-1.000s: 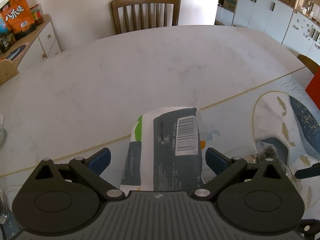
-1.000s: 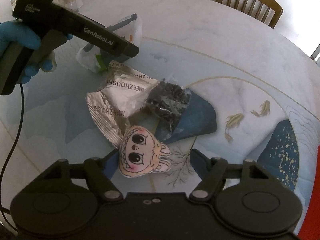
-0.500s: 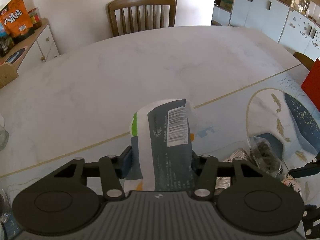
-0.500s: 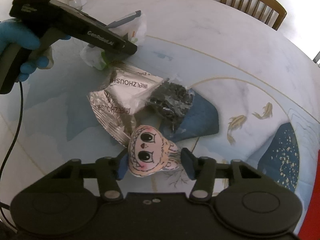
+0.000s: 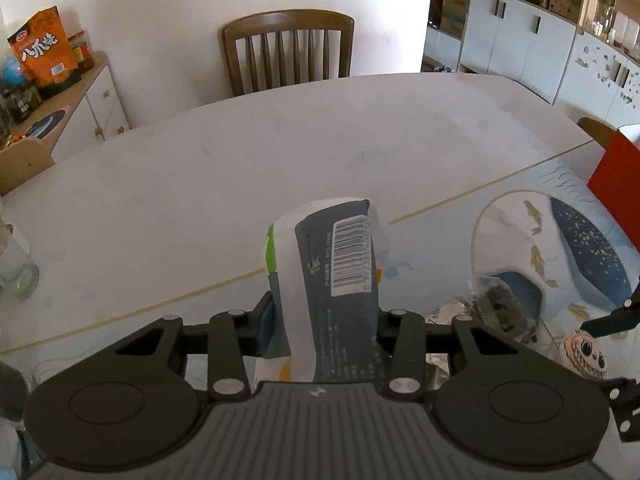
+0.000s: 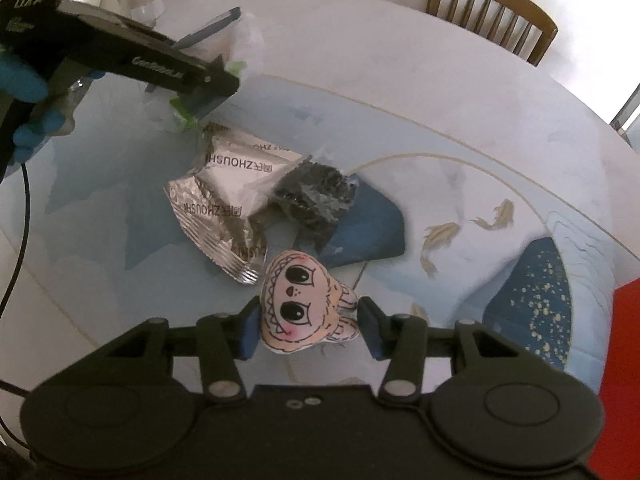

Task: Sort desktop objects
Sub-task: 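Lift the snack bag and pink plush with both tools toward the red box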

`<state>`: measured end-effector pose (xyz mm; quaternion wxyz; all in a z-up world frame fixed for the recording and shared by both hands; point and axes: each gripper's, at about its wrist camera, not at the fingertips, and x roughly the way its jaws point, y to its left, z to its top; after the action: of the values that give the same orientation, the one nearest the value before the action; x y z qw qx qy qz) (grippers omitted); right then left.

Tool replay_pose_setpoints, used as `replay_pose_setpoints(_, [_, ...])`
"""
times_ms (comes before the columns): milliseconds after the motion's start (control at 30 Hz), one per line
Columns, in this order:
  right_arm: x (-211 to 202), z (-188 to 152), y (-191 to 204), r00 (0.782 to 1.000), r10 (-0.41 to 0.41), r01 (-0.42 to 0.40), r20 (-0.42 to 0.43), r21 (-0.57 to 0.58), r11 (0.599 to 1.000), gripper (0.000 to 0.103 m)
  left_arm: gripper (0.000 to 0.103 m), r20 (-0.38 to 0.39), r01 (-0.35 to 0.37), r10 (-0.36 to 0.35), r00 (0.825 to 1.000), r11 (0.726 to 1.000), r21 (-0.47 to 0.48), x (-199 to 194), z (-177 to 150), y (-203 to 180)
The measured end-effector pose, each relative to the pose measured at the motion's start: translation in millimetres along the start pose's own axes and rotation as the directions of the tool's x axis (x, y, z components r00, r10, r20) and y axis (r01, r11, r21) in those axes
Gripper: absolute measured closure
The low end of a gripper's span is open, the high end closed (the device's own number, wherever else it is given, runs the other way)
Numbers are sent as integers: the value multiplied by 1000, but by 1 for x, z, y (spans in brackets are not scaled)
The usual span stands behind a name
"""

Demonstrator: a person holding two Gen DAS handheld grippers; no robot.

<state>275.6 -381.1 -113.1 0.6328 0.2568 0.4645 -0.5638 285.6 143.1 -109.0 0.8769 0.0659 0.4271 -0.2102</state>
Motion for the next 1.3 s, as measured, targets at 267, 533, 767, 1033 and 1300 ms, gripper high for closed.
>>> replay_pose_setpoints(267, [-26,-8,-4,1000,-12,12,29,1,1000,54,62,16,-3,3,1000,1000,3,-23,-1,-11])
replay_pose_setpoints(533, [-44,-19,-11,998,-21,21,59,6,1000,54,62,33,8,-8,999,1000,7,-46,-1,-31])
replay_pose_setpoints(767, [-62,-31,-26,996,-30,28,90,22,999,54,62,44,9,-10,999,1000,19,-63,-1,-54])
replay_pose_setpoints(1033, [-88,-46,-46,993,-33,28,117,40,999,54,62,59,17,-19,998,1000,26,-86,-1,-89])
replay_pose_setpoints(1300, [-121,-65,-77,987,-40,28,153,79,996,54,62,80,35,-38,996,999,34,-106,0,-127])
